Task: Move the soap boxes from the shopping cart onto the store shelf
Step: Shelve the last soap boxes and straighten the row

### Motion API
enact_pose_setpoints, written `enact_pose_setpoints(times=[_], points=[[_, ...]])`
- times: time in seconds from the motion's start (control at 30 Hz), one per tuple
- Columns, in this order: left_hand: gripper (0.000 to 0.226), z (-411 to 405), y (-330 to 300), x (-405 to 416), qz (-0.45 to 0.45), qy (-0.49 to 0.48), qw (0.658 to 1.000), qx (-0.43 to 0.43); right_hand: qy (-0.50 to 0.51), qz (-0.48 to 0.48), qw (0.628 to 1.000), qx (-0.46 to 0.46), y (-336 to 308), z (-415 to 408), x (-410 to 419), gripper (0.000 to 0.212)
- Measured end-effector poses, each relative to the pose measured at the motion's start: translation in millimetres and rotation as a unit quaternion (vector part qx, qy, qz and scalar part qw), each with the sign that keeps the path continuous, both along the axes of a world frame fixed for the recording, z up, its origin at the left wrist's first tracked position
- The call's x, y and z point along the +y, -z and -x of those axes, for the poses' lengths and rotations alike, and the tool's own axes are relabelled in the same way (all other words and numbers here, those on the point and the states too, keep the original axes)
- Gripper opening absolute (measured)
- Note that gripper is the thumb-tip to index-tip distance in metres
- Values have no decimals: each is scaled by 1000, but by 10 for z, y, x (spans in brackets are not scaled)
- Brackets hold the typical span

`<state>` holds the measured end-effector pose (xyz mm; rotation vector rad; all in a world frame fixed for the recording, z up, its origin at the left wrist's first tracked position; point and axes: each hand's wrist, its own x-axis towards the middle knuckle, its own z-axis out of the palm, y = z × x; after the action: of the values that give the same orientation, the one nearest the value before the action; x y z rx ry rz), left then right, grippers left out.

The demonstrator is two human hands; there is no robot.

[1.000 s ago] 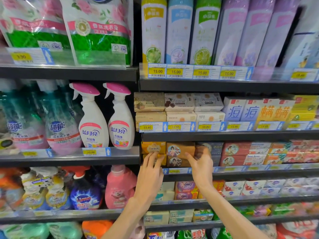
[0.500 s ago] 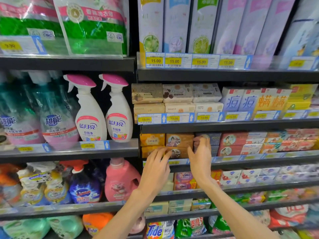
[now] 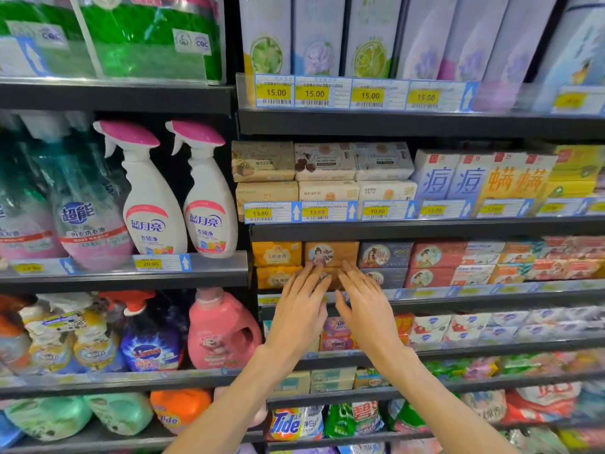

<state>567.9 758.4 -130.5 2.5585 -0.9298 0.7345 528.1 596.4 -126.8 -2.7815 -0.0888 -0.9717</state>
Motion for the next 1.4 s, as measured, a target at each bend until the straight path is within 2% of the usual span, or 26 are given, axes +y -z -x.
enact_pose_setpoints(times=[0.2, 0.4, 0.47, 0.6, 0.7, 0.83, 1.0, 1.23, 1.4], points=[[48, 79, 53, -27, -24, -6, 1000, -15, -9, 39, 999, -3, 32, 34, -40, 34], [47, 88, 24, -98, -28, -41, 999, 1, -11, 42, 999, 31, 59, -41, -97, 48], [45, 87, 2, -113, -31, -48, 998, 6, -19, 44, 998, 41, 48, -45, -117, 45], [40, 125, -26, -81, 11, -57, 998, 14, -27, 39, 998, 40, 29, -7, -149, 38], [37, 128, -20, 96, 65, -104, 992, 25, -74, 25, 997, 20, -22, 23, -34, 34], [42, 99, 50, 353, 64, -146, 986, 40, -143, 37, 988, 45, -45, -59, 313, 41], [43, 7, 20, 402, 28, -127, 991, 36, -116, 54, 989, 79, -42, -218, 488, 47], [43, -65, 51, 445, 27, -109, 993, 38, -85, 150, 981, 89, -14, -255, 563, 57], [44, 4, 55, 460, 49, -126, 990, 47, -71, 111, 989, 63, 11, -228, 547, 53]])
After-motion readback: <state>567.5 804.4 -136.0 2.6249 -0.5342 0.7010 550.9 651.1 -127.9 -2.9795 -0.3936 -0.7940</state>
